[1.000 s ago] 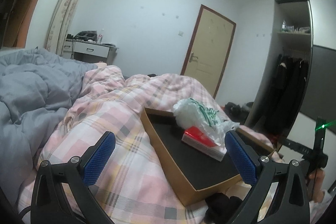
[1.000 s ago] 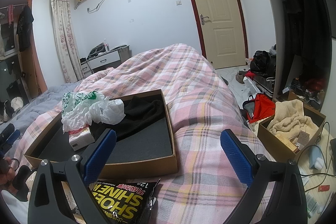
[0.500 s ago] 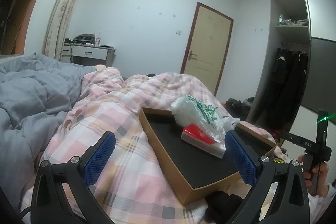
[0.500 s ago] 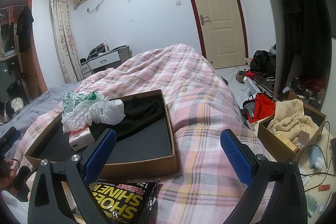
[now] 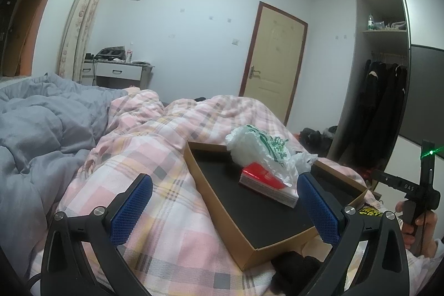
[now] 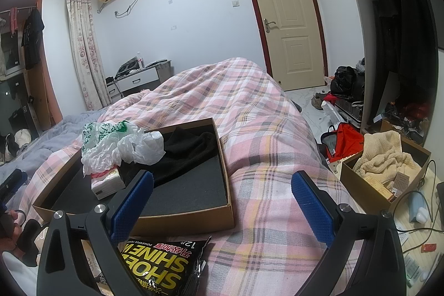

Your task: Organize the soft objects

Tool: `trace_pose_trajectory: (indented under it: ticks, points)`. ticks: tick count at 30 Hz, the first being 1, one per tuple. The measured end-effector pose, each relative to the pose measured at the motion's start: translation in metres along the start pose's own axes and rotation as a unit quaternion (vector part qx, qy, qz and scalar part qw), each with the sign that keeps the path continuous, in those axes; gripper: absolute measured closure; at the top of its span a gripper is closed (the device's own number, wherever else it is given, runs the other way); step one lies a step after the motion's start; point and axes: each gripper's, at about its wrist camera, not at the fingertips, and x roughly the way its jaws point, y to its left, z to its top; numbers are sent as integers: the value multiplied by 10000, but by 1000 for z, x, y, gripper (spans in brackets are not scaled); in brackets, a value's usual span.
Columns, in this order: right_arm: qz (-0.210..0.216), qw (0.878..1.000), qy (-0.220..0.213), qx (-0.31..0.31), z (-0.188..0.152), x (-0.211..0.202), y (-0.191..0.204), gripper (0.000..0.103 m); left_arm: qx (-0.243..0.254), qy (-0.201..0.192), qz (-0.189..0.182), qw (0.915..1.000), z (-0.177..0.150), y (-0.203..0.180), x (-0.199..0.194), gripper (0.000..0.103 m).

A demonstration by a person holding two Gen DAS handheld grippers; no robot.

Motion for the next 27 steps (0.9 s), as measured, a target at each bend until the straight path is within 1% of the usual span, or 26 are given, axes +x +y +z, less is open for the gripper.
trace_pose_trajectory:
  ticks: [27]
  points:
    - [0,10000,9,3,0,0,0,4,53,30,22,10000,-1,0,1,0]
